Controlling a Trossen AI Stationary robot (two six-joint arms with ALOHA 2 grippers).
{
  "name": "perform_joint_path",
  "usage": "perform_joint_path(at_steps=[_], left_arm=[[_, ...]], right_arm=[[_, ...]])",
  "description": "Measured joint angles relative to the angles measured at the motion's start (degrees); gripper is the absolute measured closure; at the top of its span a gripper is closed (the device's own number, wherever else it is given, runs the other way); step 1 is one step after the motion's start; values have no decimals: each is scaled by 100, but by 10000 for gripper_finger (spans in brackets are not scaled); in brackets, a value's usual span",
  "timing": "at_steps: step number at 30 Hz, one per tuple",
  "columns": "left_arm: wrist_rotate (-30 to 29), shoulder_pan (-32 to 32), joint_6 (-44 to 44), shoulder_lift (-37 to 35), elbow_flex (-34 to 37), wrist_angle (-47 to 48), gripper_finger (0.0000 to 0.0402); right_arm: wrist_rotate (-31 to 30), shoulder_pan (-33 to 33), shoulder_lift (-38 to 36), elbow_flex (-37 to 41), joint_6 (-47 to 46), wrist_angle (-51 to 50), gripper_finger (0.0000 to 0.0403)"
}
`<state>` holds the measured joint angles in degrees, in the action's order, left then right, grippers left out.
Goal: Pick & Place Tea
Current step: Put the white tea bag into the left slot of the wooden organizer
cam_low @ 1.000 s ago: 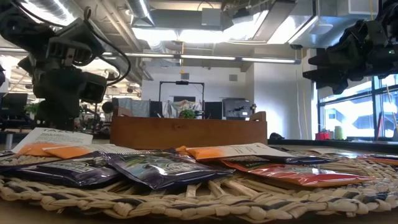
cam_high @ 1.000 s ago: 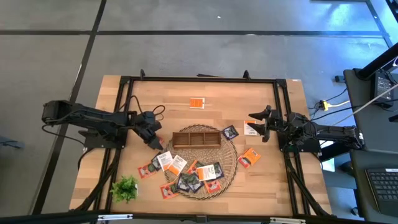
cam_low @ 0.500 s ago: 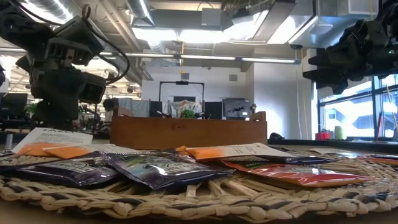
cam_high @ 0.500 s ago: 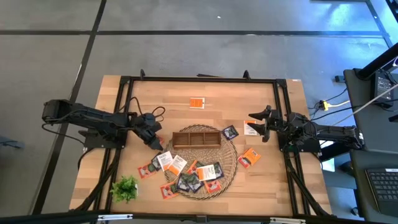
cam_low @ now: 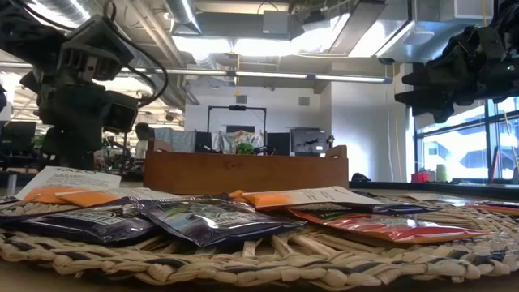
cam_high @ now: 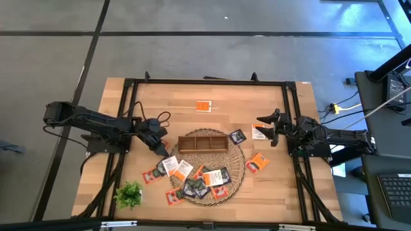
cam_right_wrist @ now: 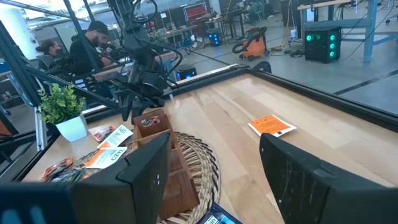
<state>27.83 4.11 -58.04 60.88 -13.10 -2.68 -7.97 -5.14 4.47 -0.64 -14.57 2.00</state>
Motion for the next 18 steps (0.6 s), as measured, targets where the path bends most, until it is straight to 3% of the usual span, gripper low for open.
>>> perform_joint_path(at_steps=[5, 18], left_arm=[[-256, -152, -81, 2, 0, 3, 276], [-270, -231, -184, 328, 4, -261, 276]], right_arm=[[0, 0, 0, 0, 0, 0, 156], [0, 0, 0, 0, -12, 1, 156]])
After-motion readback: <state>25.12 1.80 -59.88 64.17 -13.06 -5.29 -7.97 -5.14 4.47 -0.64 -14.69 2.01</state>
